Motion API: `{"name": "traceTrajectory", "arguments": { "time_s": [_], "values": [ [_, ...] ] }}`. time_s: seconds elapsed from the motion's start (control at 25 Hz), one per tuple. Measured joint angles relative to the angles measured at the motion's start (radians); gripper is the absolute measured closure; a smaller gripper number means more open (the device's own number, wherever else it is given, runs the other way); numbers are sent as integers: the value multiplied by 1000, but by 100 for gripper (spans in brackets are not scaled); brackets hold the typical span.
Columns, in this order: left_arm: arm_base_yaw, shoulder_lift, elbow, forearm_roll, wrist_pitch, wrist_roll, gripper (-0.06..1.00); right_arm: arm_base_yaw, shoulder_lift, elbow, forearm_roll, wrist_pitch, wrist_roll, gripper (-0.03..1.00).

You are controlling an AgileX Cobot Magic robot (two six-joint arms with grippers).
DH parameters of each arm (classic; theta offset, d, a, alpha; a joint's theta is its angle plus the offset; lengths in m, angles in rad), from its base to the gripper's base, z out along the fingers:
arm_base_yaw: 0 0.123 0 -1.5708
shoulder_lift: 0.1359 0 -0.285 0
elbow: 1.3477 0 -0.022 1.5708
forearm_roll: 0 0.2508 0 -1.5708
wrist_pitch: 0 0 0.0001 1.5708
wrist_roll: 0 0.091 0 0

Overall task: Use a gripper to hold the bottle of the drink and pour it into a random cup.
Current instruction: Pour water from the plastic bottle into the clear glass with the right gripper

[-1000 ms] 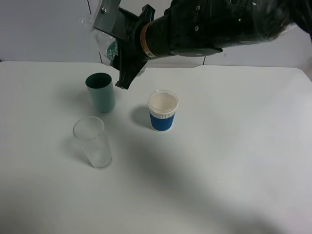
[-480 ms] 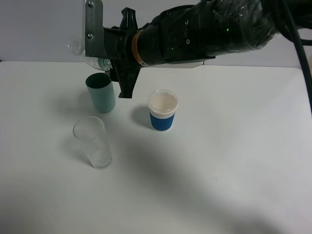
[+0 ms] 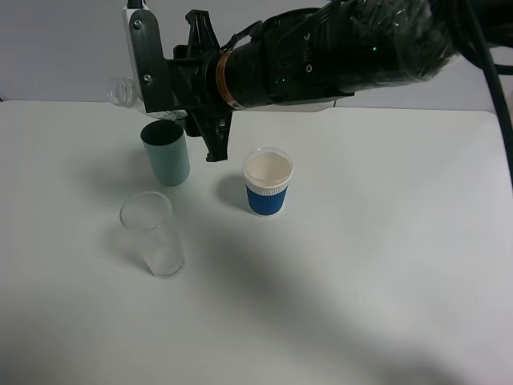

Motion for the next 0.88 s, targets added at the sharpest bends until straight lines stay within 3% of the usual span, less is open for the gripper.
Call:
{"name": "traceTrajectory", "arguments": {
  "time_s": [0.88],
  "values": [
    [0, 0, 0, 0, 0, 0, -4, 15, 0, 0, -34, -1, -174, 42]
  ]
}}
